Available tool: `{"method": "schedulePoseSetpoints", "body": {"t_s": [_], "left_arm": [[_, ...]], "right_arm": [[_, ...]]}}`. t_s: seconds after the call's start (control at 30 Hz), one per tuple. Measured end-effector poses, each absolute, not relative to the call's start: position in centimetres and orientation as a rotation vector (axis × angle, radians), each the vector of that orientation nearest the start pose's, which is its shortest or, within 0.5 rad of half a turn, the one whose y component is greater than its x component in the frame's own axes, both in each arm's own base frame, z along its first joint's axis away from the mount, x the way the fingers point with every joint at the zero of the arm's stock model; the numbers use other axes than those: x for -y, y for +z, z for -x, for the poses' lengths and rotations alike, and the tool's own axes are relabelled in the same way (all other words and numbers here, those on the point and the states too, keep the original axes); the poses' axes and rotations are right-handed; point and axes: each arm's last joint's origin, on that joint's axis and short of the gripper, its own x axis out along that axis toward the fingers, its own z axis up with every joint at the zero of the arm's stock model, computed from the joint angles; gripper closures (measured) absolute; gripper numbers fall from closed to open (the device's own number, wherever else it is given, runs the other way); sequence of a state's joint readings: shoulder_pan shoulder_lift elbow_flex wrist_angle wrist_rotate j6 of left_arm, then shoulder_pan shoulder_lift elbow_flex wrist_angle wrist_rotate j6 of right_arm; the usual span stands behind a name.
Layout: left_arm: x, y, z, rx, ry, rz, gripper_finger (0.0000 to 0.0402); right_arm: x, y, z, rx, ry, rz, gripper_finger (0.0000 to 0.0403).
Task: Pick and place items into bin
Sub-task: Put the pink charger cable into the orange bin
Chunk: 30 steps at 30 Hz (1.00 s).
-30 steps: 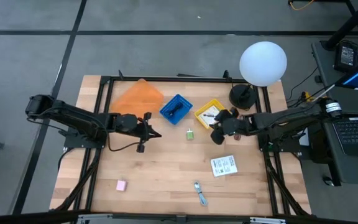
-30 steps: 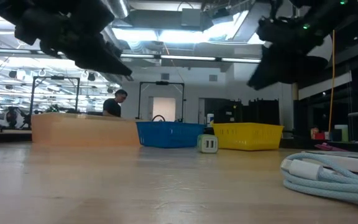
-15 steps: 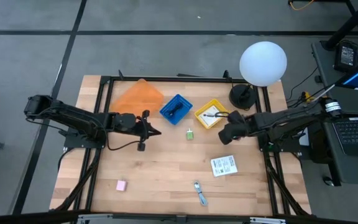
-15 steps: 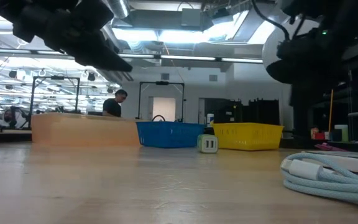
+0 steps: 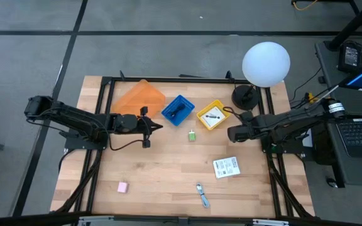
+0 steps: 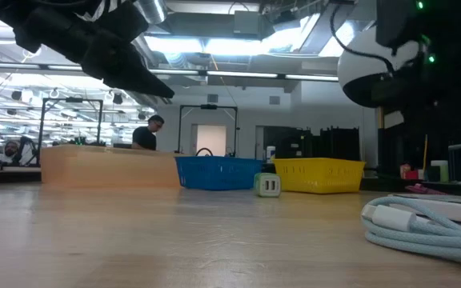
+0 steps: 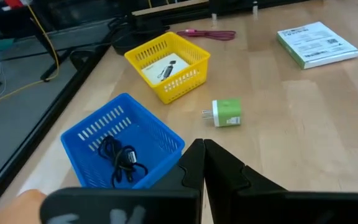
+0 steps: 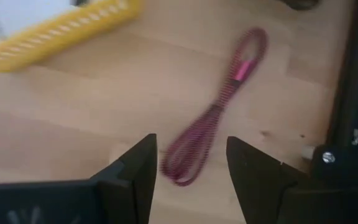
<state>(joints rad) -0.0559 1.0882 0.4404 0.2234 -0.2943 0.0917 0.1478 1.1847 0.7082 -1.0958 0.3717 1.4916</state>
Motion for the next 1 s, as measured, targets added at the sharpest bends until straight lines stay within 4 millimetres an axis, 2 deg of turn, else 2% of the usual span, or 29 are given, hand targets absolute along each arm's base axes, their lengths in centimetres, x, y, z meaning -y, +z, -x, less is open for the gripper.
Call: {"method": "schedulePoseSetpoints", "body": {"t_s": [0.1, 0.53, 0.67, 1.0], "left_arm": [[0.4, 19.8, -21.6, -0.43, 0.216, -0.164, 0.0397], [0.4, 19.8, -21.6, -0.43, 0.216, -0.162, 0.0398], [0.4, 19.8, -21.6, -0.43, 0.217, -0.163, 0.0398], [0.4, 19.8, -21.6, -0.433, 0.216, -0.164, 0.0398]], "right_arm": [[-1.3, 18.1, -15.9, -1.018, -1.243, -0.804, 0.0231], [-0.9, 12.6, -13.8, -0.942, -1.274, -0.884, 0.0231], [-0.8, 11.9, -13.6, -0.89, -1.275, -0.905, 0.0231], [-0.8, 11.8, -14.2, -0.822, -1.245, -0.913, 0.0231]]}}
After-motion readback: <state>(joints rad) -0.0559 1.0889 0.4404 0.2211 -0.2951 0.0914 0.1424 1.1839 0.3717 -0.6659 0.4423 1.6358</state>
